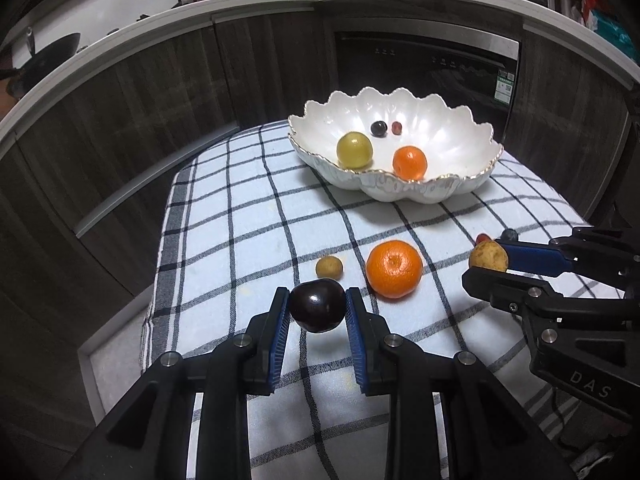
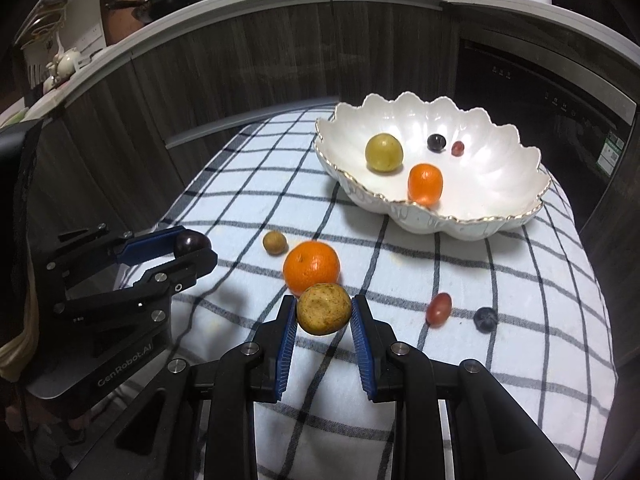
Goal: Organize fruits
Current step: 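Carry the plum and brown potato over the white bowl with both tools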
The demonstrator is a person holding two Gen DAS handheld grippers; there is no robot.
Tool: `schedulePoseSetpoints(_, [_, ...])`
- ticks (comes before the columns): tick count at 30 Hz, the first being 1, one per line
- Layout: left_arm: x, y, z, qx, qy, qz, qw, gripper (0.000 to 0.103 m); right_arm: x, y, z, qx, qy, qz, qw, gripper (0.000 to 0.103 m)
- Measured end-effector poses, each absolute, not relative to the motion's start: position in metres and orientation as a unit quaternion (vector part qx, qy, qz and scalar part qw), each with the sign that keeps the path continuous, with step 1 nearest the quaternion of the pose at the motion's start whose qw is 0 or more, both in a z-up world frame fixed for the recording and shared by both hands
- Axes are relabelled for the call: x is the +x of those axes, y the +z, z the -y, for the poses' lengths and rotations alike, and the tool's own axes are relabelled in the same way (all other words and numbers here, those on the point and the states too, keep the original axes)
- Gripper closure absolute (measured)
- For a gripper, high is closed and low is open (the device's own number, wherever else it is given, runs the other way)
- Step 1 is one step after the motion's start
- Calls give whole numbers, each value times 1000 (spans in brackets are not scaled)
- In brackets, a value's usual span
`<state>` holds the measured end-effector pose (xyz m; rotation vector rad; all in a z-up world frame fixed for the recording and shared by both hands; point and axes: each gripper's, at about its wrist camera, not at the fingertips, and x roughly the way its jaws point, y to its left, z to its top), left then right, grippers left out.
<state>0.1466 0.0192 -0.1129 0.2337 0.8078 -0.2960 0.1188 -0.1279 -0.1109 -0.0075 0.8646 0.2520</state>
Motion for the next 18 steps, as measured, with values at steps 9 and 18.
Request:
schedulePoseSetpoints(9, [149, -96, -11, 107, -139, -380, 908, 75, 126, -93, 141, 5, 112, -399, 910, 74])
schedulePoseSetpoints(18, [156, -78, 3, 104, -146, -364, 914, 75, 131, -75, 157, 8, 98, -377, 921, 74])
